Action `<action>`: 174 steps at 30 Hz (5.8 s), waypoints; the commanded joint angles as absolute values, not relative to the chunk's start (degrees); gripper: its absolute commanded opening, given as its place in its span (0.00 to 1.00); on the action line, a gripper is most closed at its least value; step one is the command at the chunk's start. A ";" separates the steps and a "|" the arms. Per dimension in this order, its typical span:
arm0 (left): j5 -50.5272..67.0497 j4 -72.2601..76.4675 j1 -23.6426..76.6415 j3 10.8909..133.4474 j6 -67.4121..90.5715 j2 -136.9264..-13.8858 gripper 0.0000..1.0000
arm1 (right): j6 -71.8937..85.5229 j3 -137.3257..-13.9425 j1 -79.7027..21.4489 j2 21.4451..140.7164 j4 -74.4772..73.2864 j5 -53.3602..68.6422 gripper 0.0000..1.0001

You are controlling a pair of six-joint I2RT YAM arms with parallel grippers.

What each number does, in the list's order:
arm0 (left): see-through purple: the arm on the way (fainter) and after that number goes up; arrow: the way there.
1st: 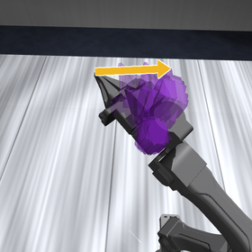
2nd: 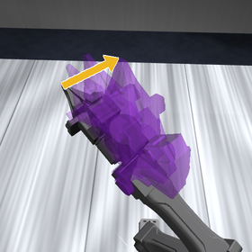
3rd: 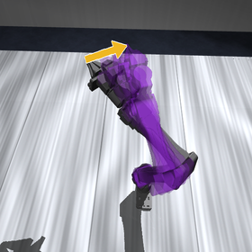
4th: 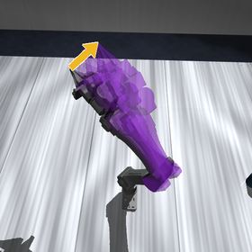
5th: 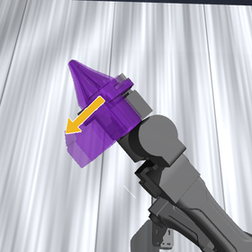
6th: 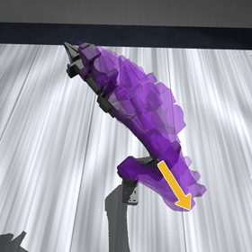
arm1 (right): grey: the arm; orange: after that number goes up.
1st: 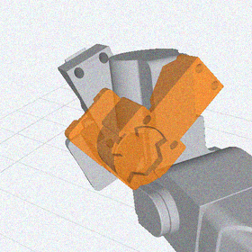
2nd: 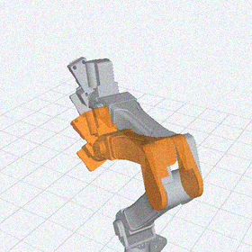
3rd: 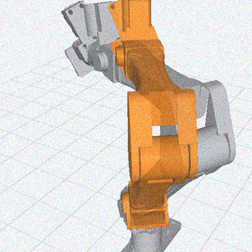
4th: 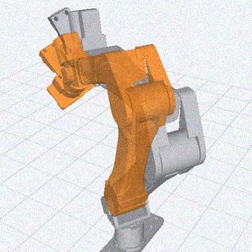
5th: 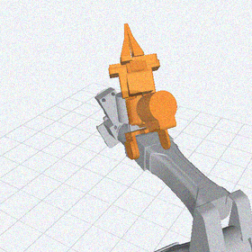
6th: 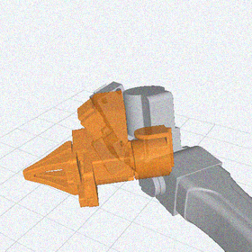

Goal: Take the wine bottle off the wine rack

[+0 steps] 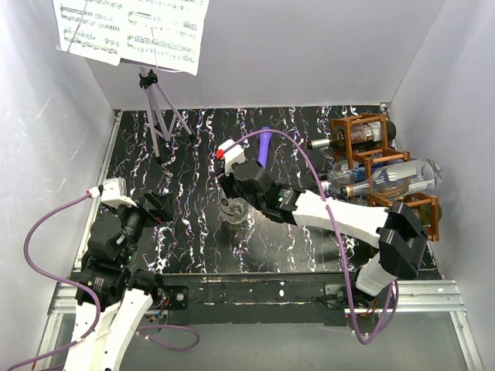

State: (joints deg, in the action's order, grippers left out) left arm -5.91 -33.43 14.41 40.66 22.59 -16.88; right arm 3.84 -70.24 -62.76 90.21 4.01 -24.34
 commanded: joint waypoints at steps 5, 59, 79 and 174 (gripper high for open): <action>-3.96 -32.61 14.15 41.22 21.53 -17.58 0.98 | 4.05 -70.49 -64.51 89.12 19.77 -24.96 0.07; -14.40 -20.48 41.04 55.19 20.93 -58.63 0.03 | 10.64 -53.88 -66.53 43.16 -3.96 -26.10 0.83; -24.70 -16.00 11.44 64.51 10.81 -63.10 0.00 | 11.51 -50.71 -66.53 38.41 -5.71 -25.93 0.83; 31.64 -21.36 6.68 38.76 20.83 -27.33 0.98 | -85.07 -48.35 -16.97 49.92 -34.55 -9.49 0.65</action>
